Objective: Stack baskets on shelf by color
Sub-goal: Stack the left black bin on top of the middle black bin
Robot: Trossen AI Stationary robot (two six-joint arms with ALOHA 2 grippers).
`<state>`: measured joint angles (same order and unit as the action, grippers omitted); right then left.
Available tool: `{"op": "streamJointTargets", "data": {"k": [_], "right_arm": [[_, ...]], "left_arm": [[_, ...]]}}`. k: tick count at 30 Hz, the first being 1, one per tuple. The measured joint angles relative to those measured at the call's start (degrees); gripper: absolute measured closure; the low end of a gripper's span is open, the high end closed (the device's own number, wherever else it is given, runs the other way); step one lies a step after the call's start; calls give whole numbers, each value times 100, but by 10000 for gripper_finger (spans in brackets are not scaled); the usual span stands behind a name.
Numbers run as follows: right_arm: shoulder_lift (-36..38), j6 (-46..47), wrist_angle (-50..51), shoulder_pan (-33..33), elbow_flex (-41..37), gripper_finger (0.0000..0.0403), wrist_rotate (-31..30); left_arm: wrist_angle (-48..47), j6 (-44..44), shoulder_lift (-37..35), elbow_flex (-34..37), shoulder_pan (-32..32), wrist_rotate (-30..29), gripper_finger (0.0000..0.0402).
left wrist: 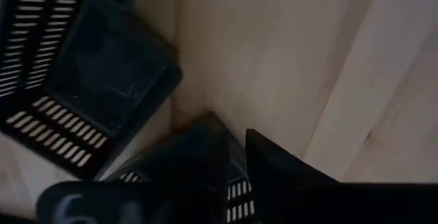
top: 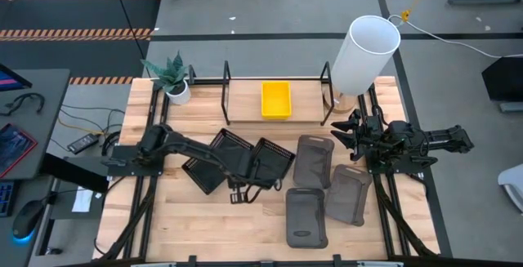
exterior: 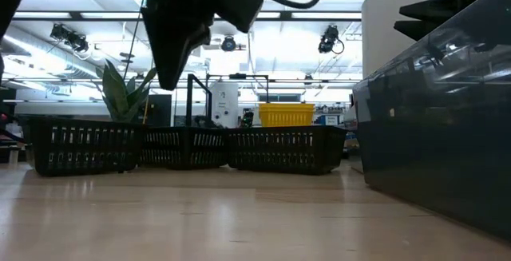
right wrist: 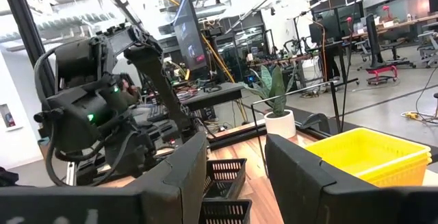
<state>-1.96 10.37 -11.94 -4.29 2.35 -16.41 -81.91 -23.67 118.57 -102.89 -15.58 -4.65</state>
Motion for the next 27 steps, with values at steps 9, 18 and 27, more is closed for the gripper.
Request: {"op": "streamJointTargets", "data": {"k": [9,18,27], "right_arm": [[0,0,2,-1,0,247,0],[0,0,2,0,0,247,0],[0,0,1,-2,0,247,0]], "left_arm": [[943,-1289,-1091,1497,-196,44,379],[1585,-3270,-1561,2505,-377,31,359],[1842,-3834,-1572,2648,-382,-17,264]]}}
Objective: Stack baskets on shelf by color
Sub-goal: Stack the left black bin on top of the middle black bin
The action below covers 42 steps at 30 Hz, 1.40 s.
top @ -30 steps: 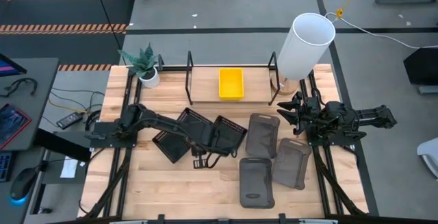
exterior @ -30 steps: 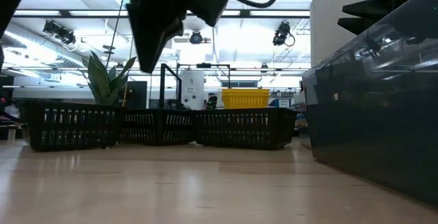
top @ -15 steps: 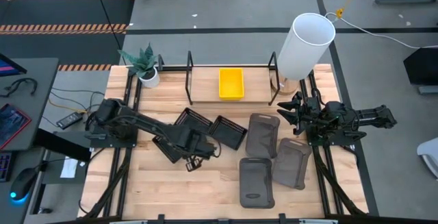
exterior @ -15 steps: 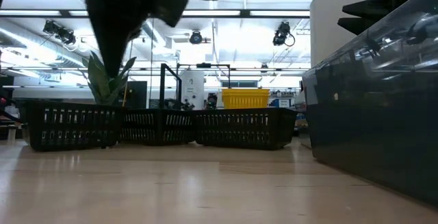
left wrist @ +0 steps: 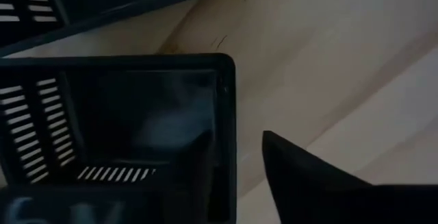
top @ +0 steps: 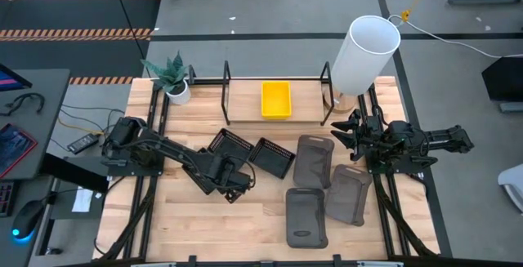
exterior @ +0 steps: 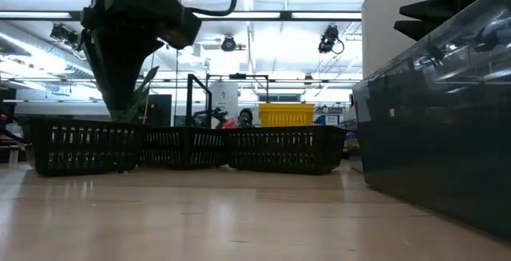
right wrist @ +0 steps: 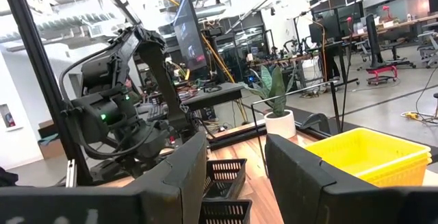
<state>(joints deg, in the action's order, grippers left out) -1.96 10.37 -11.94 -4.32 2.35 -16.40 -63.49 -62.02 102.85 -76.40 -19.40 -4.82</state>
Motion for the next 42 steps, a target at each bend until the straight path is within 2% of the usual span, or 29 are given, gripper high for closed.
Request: {"op": "streamJointTargets", "data": {"k": [4,8,14,21,25,37,42], "right_arm": [[0,1,2,1,0,247,0],[0,0,0,2,0,247,0],[0,0,2,0,0,247,0],[0,0,-1,1,0,247,1],[0,0,-1,0,0,247,0],[-2,0,1,2,0,247,0],[0,0,-1,0,0,247,0]], "left_arm": [[41,-37,2,0,0,12,236],[51,-18,24,0,-4,61,231],[105,-9,22,59,-6,62,245],[1060,-116,28,994,-17,508,259],[1496,-157,28,1263,0,607,260],[1692,-335,28,1333,0,619,261],[1688,-335,28,1333,-2,620,286]]}}
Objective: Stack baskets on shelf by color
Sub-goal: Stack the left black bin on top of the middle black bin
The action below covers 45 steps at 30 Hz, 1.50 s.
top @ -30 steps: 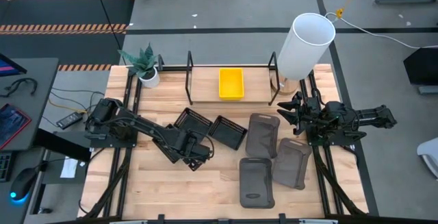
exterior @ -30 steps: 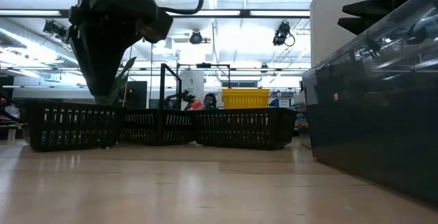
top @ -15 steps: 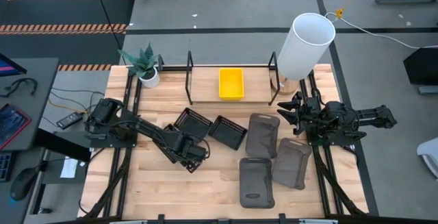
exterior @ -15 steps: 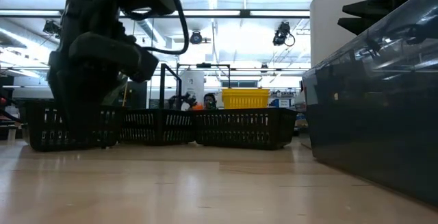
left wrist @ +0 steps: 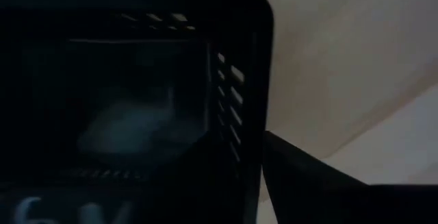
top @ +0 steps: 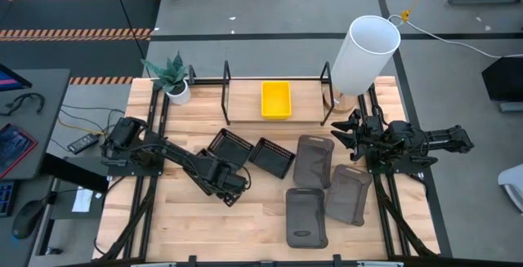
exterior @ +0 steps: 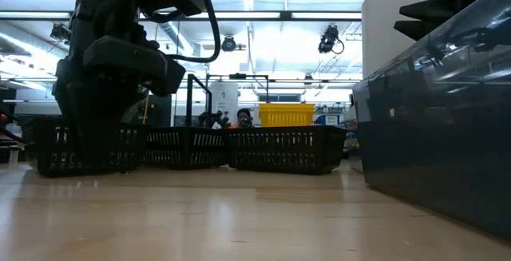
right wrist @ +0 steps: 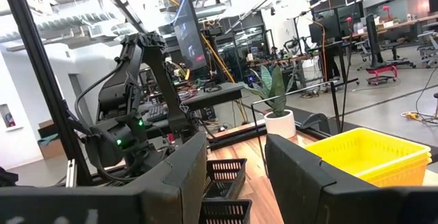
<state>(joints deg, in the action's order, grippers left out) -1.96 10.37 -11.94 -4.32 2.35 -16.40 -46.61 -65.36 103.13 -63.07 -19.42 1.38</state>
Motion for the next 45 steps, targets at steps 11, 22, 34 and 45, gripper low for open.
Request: {"op": "streamJointTargets", "data": {"k": [11,22,34,45], "right_arm": [[0,0,0,1,0,247,0],[0,0,2,2,0,247,0],[0,1,2,2,0,247,0],[-1,0,1,0,0,247,0]], "left_arm": [[-661,-101,-4,-463,-37,407,391],[-3111,-7,-4,-2596,71,-189,396],[-3059,932,-2,-2999,961,-1052,396],[-1717,1210,4,-2393,1776,-782,396]]}}
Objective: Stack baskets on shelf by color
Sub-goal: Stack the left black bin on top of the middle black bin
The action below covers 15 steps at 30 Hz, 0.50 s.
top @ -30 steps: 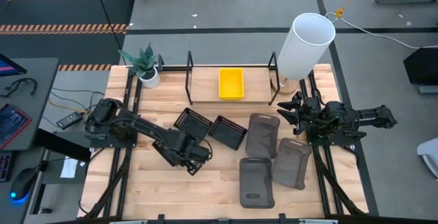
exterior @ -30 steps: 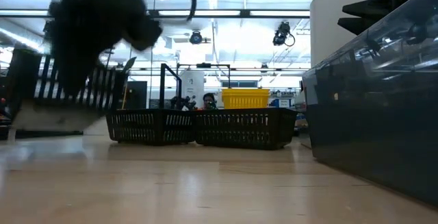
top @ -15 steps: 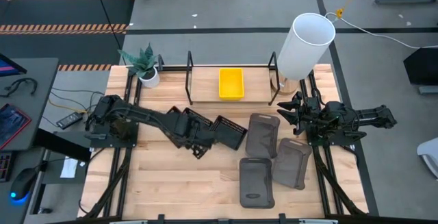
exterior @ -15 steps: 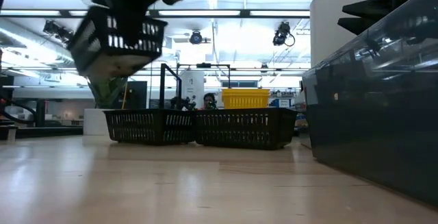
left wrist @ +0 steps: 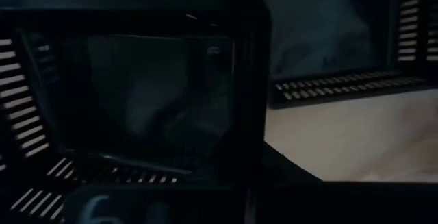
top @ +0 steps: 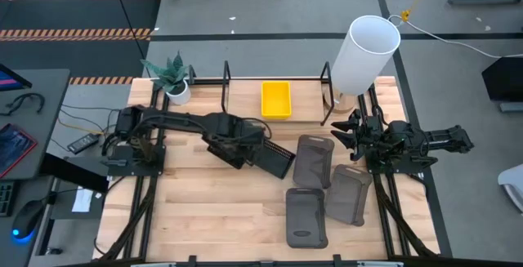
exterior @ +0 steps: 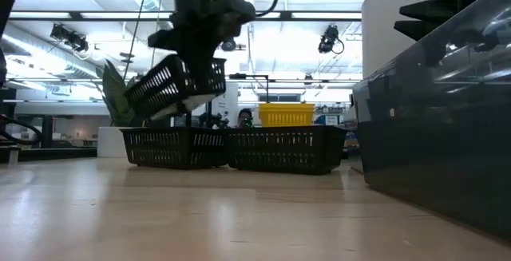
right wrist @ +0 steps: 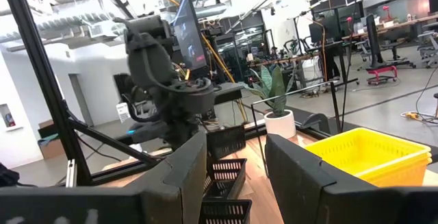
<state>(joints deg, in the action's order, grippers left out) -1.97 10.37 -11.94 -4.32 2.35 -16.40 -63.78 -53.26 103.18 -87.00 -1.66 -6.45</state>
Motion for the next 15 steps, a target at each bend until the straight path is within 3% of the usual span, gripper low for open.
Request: {"op": "streamJointTargets", "data": {"k": [15], "right_arm": [[1,0,-1,1,0,247,0]], "left_arm": [[414,-193,-4,506,-117,264,395]]}}
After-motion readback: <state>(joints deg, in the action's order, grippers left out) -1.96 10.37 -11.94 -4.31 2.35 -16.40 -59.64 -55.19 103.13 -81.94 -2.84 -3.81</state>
